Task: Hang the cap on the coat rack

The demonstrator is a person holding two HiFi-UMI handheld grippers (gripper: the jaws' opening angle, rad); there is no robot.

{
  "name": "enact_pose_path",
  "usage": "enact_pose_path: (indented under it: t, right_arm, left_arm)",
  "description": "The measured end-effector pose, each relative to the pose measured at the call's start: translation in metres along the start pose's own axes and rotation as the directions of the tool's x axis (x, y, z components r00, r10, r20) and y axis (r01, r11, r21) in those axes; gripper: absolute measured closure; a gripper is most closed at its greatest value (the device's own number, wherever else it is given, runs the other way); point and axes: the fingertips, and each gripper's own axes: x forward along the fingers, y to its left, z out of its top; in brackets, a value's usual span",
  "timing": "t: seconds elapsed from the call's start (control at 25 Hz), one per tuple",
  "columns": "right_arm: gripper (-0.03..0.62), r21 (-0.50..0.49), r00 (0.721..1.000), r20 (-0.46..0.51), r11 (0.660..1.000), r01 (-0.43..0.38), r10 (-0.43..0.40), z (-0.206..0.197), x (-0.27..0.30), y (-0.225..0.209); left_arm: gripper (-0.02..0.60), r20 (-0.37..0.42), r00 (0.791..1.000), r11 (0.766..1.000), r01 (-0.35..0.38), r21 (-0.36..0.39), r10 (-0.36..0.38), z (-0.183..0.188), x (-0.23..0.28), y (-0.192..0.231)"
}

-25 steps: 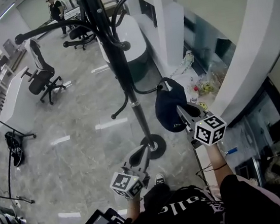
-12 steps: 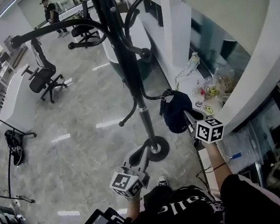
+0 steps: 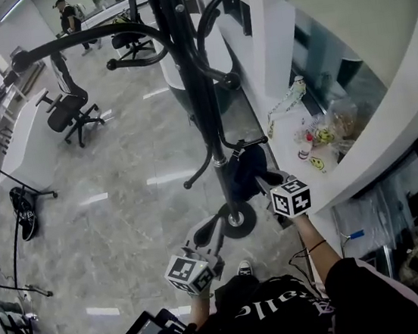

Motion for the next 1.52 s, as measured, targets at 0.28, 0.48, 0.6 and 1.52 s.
enact_pose_path:
  t: [0.28, 0.48, 0.6, 1.52]
  right_arm:
    - [0.536, 0.026, 0.999, 0.030, 0.999, -0.022, 0.022, -0.009, 0.006, 0.010]
    - [0.411, -0.018, 1.000, -0.005, 1.000, -0.002, 0.002, -0.018, 0.000, 0.004]
    - [0.345, -0.019, 0.998, 0.011, 0.998, 0.057, -0.057, -0.019, -0.011, -0.004]
    - [0.444, -0.035, 0.988, 0.088, 0.992, -0.121, 0.124, -0.055, -0.159, 0.085]
  left_arm:
    - [0.577, 0.001, 1.000, 1.000, -0.008, 0.002, 0.008, 0.000, -0.005, 0.001]
    - [0.577, -0.006, 1.000, 1.000, -0.016, 0.002, 0.016, 0.000, -0.006, -0.003]
    - [0.577, -0.009, 1.000, 1.000, -0.020, 0.002, 0.020, 0.000, -0.007, -0.008]
    - [0.577, -0.024, 1.000, 1.000, 0.011, -0.009, -0.011, -0.044, -0.045, -0.118]
